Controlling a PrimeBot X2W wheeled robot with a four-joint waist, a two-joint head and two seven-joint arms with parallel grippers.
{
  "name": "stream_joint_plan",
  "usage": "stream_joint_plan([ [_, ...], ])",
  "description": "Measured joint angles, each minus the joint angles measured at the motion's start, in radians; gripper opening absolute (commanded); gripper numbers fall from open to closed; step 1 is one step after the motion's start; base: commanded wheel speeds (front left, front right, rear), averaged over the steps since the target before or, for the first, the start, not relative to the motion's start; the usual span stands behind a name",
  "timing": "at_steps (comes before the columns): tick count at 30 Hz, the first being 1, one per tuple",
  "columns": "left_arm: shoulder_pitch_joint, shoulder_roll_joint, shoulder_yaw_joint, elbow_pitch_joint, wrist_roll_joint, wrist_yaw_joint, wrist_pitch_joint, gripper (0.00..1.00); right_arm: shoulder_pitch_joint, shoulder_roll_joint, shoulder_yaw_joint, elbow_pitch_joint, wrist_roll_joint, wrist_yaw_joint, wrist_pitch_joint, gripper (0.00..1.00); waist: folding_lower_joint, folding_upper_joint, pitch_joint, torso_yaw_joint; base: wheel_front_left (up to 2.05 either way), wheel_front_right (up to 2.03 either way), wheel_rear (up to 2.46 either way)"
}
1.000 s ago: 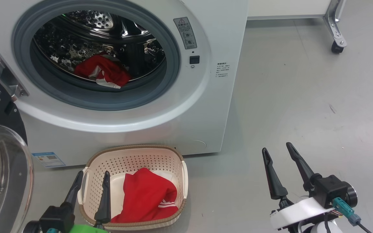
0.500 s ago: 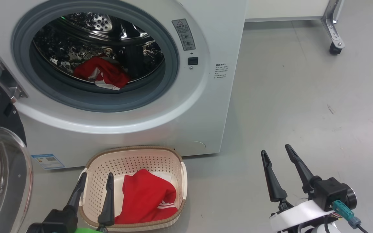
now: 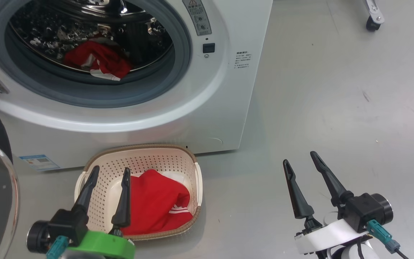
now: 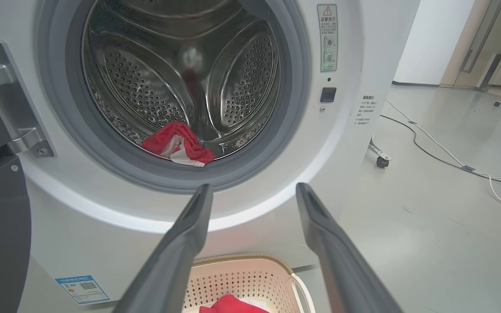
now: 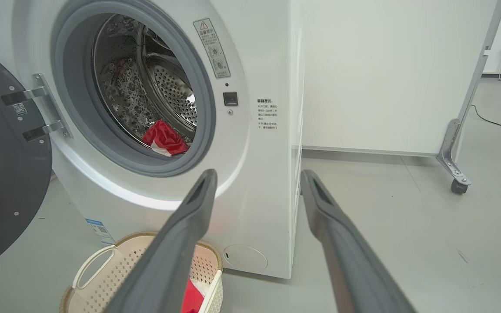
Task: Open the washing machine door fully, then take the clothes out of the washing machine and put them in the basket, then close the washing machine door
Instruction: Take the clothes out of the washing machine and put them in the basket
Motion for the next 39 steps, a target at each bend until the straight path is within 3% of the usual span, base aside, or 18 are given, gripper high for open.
stream_joint_plan([
  [10,-0.139,0.005,0.011,0.029,-0.005,-0.009,0.047,1.00,-0.049,0.000,0.028,-0.034,-0.004,0.000,0.000,1.00,0.0000,0.0000,0.100,-0.027,0.00,0.00,0.00],
  [20,-0.321,0.035,0.095,0.097,-0.026,0.009,0.123,1.00,-0.107,-0.001,0.079,-0.067,0.031,-0.001,0.000,1.00,0.0000,0.0000,0.213,-0.087,0.00,0.00,0.00],
  [30,-0.554,0.132,0.144,0.148,-0.041,0.006,0.256,1.00,-0.178,-0.001,0.125,-0.100,0.072,-0.019,0.000,1.00,0.0001,0.0000,0.331,-0.160,0.00,0.00,0.00],
  [39,-0.771,0.252,0.170,0.210,-0.074,-0.043,0.446,1.00,-0.268,-0.001,0.153,-0.121,0.126,-0.045,0.000,1.00,0.0001,0.0000,0.442,-0.231,0.00,0.00,0.00],
])
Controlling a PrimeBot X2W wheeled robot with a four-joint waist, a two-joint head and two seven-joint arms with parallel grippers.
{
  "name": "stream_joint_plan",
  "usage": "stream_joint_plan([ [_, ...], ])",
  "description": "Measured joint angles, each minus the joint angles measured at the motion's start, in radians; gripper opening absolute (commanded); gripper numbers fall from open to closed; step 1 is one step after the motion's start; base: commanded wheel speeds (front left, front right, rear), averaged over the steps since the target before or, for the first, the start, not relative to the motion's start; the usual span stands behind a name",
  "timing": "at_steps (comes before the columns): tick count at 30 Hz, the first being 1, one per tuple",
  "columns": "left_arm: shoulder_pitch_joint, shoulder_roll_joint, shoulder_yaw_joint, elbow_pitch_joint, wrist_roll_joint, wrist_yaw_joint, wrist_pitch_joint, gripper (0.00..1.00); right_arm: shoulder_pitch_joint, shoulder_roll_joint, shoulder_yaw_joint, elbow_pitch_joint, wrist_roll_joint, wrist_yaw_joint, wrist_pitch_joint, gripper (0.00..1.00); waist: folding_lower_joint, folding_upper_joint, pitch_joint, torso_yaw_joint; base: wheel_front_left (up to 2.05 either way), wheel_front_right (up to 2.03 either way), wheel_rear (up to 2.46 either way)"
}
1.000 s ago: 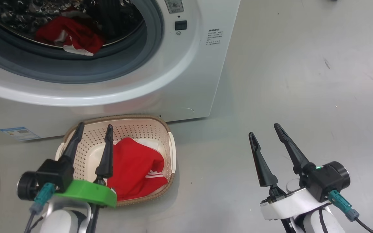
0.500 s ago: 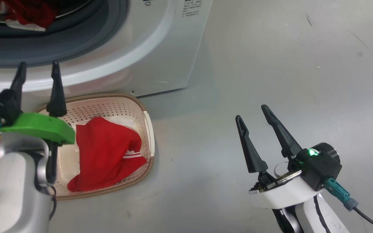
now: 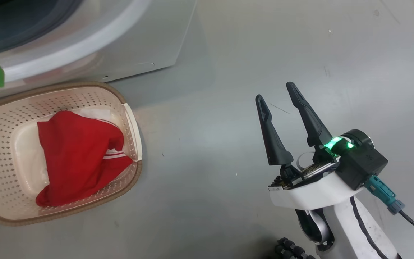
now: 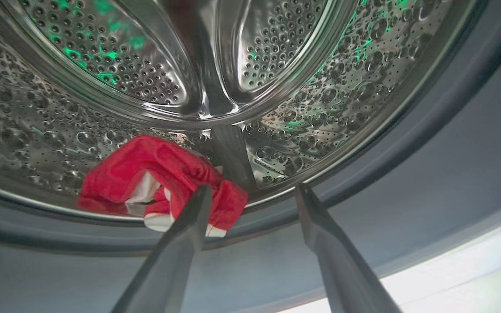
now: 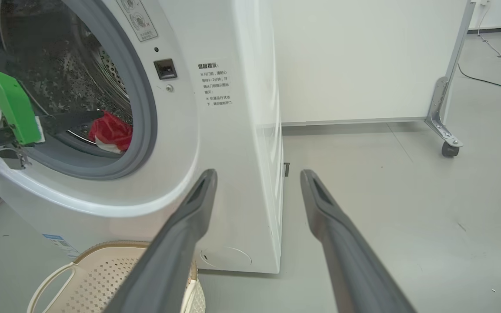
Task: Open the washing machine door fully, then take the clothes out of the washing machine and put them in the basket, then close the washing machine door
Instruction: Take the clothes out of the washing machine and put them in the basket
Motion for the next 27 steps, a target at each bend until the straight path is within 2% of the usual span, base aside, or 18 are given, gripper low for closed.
stream_joint_plan([
  [12,-0.215,0.171,-0.009,0.070,0.021,-0.047,0.237,1.00,-0.051,0.000,0.042,-0.001,0.052,-0.019,0.000,1.00,0.0000,0.0000,0.080,-0.075,0.00,0.00,0.00],
  [27,-0.328,0.273,-0.023,0.207,0.066,-0.056,0.426,1.00,-0.074,0.000,0.061,0.005,0.083,-0.045,0.000,1.00,0.0000,0.0000,0.111,-0.122,0.00,0.00,0.00],
])
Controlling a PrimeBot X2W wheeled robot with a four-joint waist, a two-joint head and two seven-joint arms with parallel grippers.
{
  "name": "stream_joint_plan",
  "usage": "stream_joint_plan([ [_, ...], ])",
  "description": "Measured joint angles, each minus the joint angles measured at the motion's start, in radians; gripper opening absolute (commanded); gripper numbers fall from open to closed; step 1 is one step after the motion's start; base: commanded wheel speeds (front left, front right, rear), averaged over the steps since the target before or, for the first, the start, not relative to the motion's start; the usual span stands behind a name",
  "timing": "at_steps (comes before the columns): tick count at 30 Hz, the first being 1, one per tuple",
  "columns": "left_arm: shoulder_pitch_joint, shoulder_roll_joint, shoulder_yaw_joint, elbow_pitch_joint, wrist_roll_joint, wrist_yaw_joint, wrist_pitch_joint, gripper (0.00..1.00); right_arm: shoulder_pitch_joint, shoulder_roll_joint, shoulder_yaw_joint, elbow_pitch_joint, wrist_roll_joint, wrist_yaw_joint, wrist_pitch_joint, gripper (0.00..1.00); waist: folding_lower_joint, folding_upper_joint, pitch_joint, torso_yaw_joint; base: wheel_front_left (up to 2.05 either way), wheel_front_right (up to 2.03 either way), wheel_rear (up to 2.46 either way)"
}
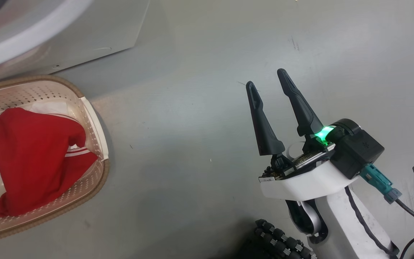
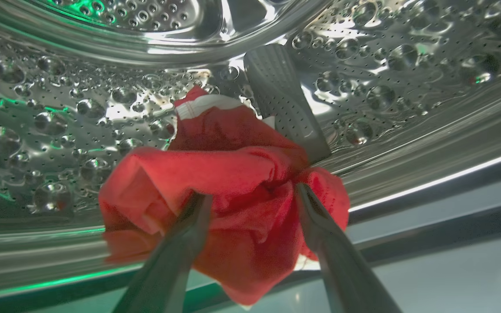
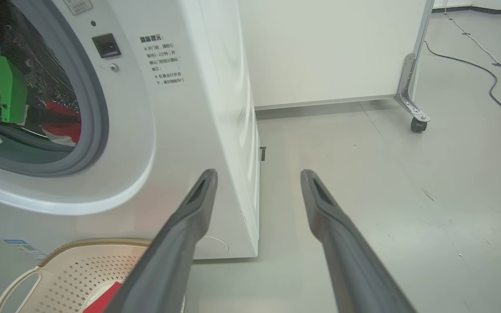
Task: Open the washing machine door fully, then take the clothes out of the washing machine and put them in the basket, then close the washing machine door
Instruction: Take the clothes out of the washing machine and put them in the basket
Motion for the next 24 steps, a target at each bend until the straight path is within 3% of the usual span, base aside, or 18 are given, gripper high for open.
stream_joint_plan([
  [6,-0.017,0.007,0.012,0.040,-0.002,0.002,0.047,1.00,-0.012,0.000,0.010,0.005,0.006,-0.007,0.000,1.00,0.0000,0.0000,0.000,-0.010,0.00,0.00,0.00],
  [8,-0.018,0.007,0.013,0.055,-0.002,0.007,0.062,0.95,-0.014,0.000,0.012,0.007,0.008,-0.007,0.000,1.00,0.0000,0.0000,0.000,-0.013,0.00,0.00,0.00],
  [9,-0.019,0.007,0.013,0.063,-0.002,0.011,0.070,0.70,-0.014,0.000,0.012,0.008,0.008,-0.007,0.000,1.00,0.0000,0.0000,0.000,-0.014,0.00,0.00,0.00],
  [10,-0.019,0.007,0.014,0.070,-0.004,0.011,0.079,0.70,-0.014,0.000,0.013,0.008,0.009,-0.007,0.000,1.00,0.0000,0.0000,0.000,-0.015,0.00,0.00,0.00],
  [11,-0.019,0.007,0.015,0.076,-0.006,0.012,0.085,0.45,-0.014,0.000,0.014,0.009,0.010,-0.007,0.000,1.00,0.0000,0.0000,0.000,-0.017,0.00,0.00,0.00],
  [12,-0.019,0.007,0.015,0.080,-0.006,0.012,0.088,0.27,-0.014,0.000,0.014,0.009,0.010,-0.007,0.000,1.00,0.0000,0.0000,0.000,-0.018,0.00,0.00,0.00],
  [13,-0.019,0.007,0.015,0.084,-0.006,0.012,0.095,0.00,-0.015,0.000,0.014,0.009,0.010,-0.007,0.000,1.00,0.0000,0.0000,0.000,-0.019,0.00,0.00,0.00],
  [24,-0.035,0.010,0.009,0.088,0.000,0.019,0.085,0.00,-0.035,0.000,0.013,0.013,0.010,-0.015,0.000,1.00,0.0000,0.0000,0.003,-0.026,0.00,0.00,0.00],
])
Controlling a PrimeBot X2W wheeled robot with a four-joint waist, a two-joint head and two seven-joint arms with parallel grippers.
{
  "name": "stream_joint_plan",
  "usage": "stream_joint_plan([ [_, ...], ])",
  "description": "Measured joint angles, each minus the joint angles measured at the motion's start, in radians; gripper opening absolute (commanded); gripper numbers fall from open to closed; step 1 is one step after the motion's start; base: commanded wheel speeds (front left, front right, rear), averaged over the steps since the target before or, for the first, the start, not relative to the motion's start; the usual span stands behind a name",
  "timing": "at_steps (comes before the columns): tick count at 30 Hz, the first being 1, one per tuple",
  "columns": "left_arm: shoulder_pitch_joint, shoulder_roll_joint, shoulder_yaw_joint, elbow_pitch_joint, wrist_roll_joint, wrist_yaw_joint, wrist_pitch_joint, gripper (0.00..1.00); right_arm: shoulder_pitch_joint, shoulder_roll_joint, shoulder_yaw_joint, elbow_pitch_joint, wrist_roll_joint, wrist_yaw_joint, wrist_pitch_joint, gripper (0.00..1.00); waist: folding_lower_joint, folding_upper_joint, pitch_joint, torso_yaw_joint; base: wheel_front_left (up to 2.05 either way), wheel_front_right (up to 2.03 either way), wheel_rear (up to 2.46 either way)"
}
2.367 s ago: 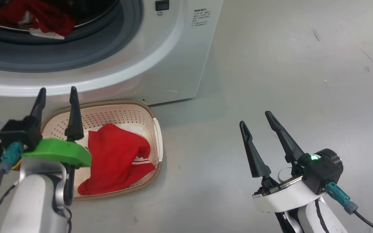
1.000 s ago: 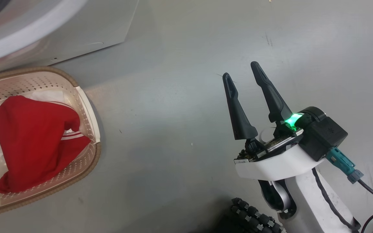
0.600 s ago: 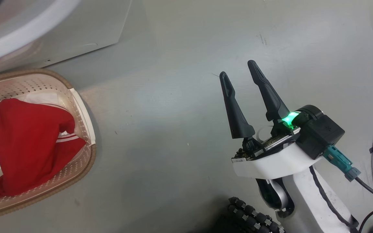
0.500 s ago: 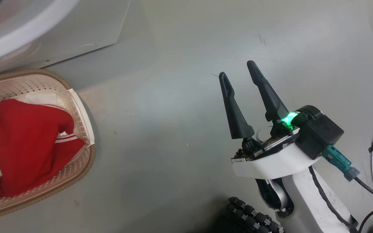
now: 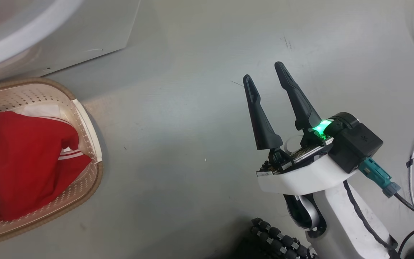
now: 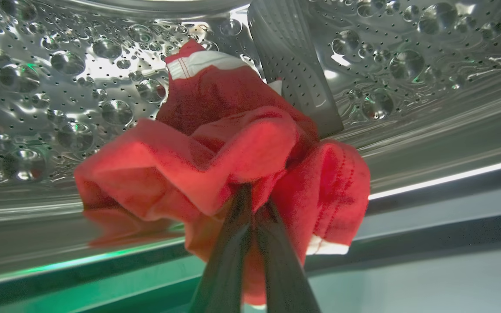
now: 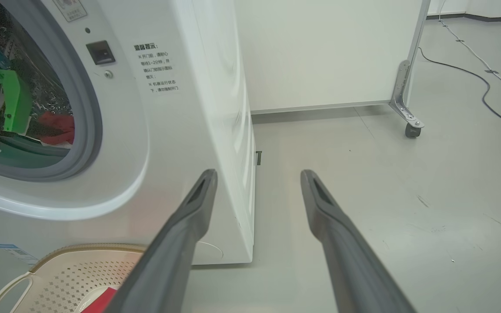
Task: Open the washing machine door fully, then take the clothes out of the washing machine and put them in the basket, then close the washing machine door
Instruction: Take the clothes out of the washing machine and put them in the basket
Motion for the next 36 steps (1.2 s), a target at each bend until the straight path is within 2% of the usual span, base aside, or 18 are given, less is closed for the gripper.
stream_joint_plan([
  [7,0.000,-0.021,-0.010,-0.016,0.000,-0.002,-0.070,0.00,0.000,0.000,-0.014,0.009,-0.002,-0.002,0.000,1.00,0.0000,0.0000,-0.009,0.011,0.00,0.00,0.00],
  [14,0.002,-0.052,0.004,-0.046,-0.010,-0.009,-0.187,0.00,-0.001,0.000,-0.027,0.017,-0.014,-0.002,0.000,1.00,0.0000,0.0000,-0.026,0.033,0.00,0.00,0.00],
  [24,0.081,-0.131,0.019,-0.109,-0.033,-0.010,-0.384,0.00,-0.001,0.000,-0.045,0.040,-0.059,-0.002,0.000,1.00,0.0000,0.0000,-0.064,0.071,0.00,0.00,0.00],
  [36,0.277,-0.251,0.034,-0.173,-0.060,-0.004,-0.625,0.00,0.009,-0.001,-0.079,0.081,-0.116,0.001,0.000,1.00,-0.0001,0.0000,-0.145,0.140,0.00,0.00,0.00],
])
